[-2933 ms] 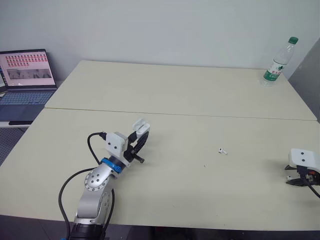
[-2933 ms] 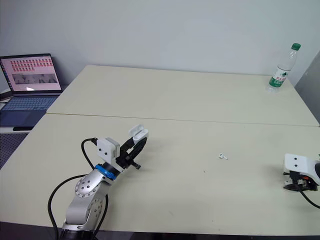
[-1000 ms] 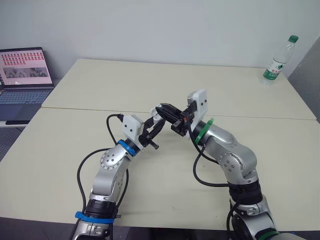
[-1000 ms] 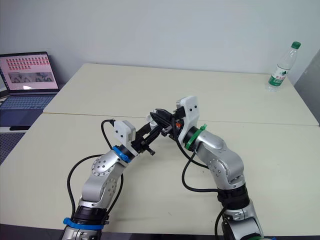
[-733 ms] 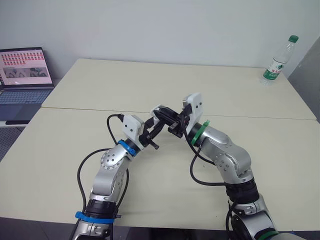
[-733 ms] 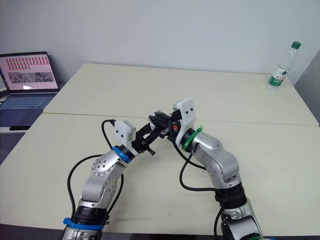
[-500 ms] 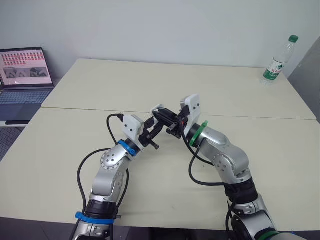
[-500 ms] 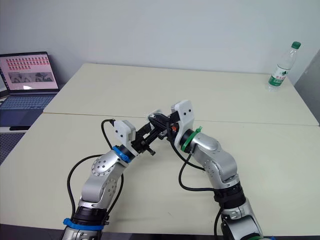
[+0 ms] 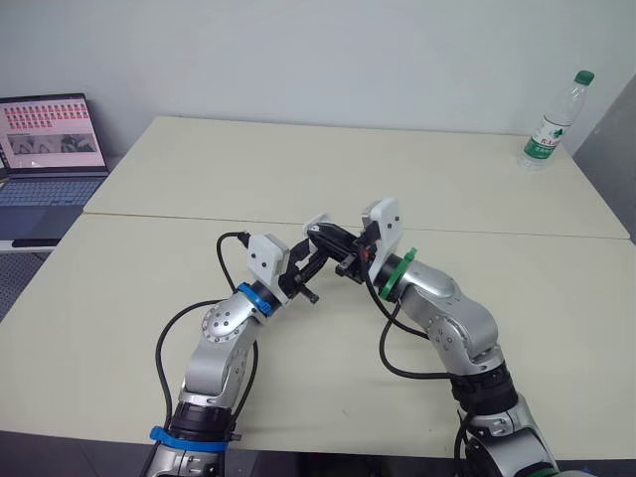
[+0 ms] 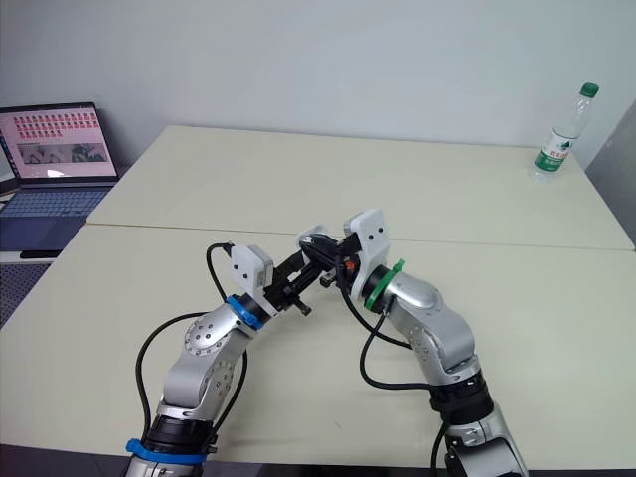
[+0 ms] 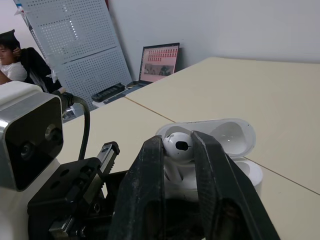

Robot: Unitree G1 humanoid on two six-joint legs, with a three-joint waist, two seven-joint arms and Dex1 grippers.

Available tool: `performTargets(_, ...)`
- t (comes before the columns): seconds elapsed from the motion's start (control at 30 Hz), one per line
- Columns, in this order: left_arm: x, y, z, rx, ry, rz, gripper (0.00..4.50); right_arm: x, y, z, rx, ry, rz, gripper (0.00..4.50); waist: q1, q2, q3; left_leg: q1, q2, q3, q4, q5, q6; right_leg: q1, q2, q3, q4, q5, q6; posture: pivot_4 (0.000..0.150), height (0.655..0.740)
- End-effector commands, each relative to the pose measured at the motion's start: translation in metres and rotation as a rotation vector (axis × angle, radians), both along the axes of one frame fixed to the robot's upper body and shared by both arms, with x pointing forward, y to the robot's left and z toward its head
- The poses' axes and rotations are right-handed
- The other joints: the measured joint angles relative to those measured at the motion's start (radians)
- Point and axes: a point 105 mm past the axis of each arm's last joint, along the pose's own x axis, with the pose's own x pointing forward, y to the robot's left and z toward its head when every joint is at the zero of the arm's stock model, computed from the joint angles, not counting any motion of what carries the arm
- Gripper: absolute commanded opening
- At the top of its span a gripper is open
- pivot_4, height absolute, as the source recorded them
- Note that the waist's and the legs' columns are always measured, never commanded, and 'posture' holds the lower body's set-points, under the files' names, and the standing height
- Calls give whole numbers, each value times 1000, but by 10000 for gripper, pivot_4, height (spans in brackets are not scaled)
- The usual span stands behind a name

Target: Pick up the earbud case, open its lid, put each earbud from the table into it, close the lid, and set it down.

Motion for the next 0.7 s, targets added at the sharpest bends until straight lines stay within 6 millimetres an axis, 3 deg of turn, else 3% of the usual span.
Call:
performTargets(0.03,-6,-2,25,-35,-92,-22,8123,-3,-2,5,4,-26,-3,22008,0,0,0,0,0,0,0,0,0,0,0,0,0,0,0,1500,7400)
performTargets(0.07,-6,-2,25,-36,-91,-21,8123,-2,-2,5,5,-28,-4,24951,0,0,0,0,0,0,0,0,0,0,0,0,0,0,0,1500,7400)
performTargets(0.2,-6,-3,24,-37,-87,-21,8123,-2,-2,9,16,-37,-1,24951,0,0,0,0,0,0,0,0,0,0,0,0,0,0,0,1500,7400)
performTargets(0.37,-6,1,19,-26,-75,-10,8123,-18,-18,33,154,-19,112,24951,0,0,0,0,0,0,0,0,0,0,0,0,0,0,0,1500,7400)
performTargets(0.5,-8,9,13,-7,-65,-2,8123,-26,-55,37,40,-13,155,24951,2,0,0,0,-1,0,0,0,0,0,0,0,-1,0,0,1500,7400)
performTargets(0.7,-10,14,8,-2,-56,5,8123,-13,-138,18,-321,41,18,24951,2,0,0,0,-1,0,0,0,0,0,0,0,-1,0,0,1500,7400)
